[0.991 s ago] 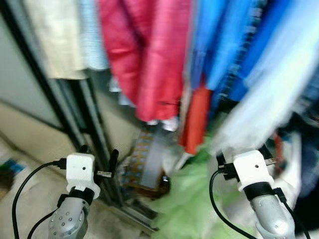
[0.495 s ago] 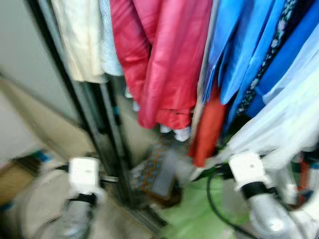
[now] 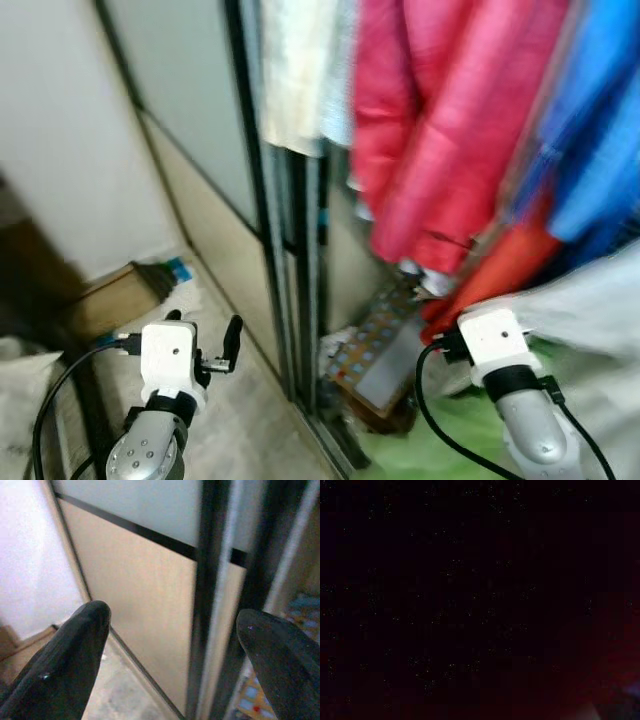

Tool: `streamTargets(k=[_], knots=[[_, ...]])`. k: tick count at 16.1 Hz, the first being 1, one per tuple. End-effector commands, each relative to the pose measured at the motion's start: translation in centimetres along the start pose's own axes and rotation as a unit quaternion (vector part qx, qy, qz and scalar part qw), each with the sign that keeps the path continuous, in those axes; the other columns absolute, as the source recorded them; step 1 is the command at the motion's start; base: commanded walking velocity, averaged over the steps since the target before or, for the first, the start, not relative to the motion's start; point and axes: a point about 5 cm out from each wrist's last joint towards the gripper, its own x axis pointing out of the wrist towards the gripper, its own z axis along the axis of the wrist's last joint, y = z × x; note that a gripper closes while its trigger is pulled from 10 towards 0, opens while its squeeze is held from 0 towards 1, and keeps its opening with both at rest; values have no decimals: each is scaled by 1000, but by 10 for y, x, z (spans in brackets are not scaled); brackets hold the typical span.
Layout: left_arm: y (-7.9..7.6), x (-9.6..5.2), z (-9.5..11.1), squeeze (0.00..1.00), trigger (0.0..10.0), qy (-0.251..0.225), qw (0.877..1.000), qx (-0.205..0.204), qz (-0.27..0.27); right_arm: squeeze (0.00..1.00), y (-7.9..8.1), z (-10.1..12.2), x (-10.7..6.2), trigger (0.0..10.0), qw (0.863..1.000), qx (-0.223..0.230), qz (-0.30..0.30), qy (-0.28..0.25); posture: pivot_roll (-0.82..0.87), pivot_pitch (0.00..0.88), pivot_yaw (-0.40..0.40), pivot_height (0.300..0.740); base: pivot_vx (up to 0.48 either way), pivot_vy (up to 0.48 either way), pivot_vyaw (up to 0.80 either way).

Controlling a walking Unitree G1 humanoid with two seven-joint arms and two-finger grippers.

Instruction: Clean up the room

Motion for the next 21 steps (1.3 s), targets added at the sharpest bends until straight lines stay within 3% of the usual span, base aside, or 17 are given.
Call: streamTargets(k=[1,6,17,21], knots=[[2,-3,-1,0,10000,3,1000,6,4,0,2,4,0,10000,1000,5,8,-9,-25,9,-30,740,0,0,800],[7,-11,-6,0,10000,11,999,40,16,0,2,0,-14,10000,1000,10,27,5,-21,11,-34,740,0,0,320],[4,-8,-9,0,10000,11,999,43,4,0,8,-4,-14,10000,998,36,53,15,-18,7,-36,740,0,0,799],[4,-8,-9,0,10000,11,999,39,3,0,9,-7,-14,10000,998,38,54,19,-20,7,-35,740,0,0,0]])
